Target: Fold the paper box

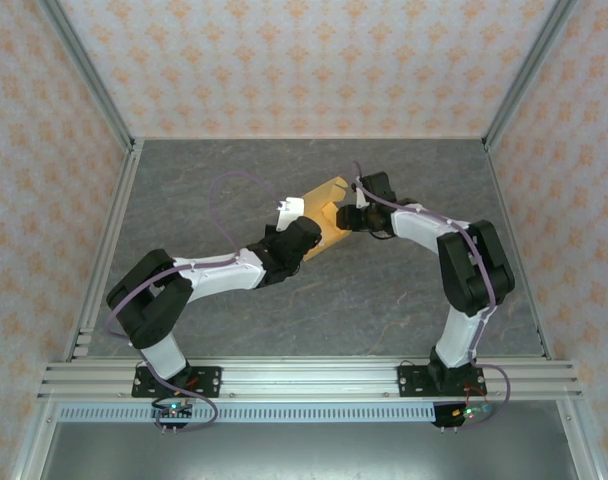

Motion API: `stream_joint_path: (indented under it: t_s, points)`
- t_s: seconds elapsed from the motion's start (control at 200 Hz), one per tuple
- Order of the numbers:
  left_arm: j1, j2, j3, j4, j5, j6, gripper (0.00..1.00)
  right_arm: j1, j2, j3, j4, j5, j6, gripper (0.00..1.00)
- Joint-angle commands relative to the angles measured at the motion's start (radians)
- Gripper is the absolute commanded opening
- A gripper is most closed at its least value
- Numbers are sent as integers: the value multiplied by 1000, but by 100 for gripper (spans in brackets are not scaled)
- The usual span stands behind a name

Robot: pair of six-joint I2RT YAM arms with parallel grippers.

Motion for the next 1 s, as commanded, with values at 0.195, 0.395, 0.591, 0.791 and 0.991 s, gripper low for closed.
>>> stream_joint_path:
  t_s: [0.195,0.395,0.591,0.791,0.991]
  points:
    - [-10,-34,-3,-29,-8,13,0,-10,117,112,-58,-102,-72,21]
    - [-9,-33,-3,-27,-3,11,0,-4,108,65,-27,-93,-31,8]
    - [-9,-31,-3,-23,3,5,0,45,98,59,-82,65,-14,4]
    - [-9,-30,-1,-24,14,0,0,111,111,50,-121,212,1,2]
    - [-10,-32,-1,-28,8,0,0,174,116,32,-147,398,-9,5]
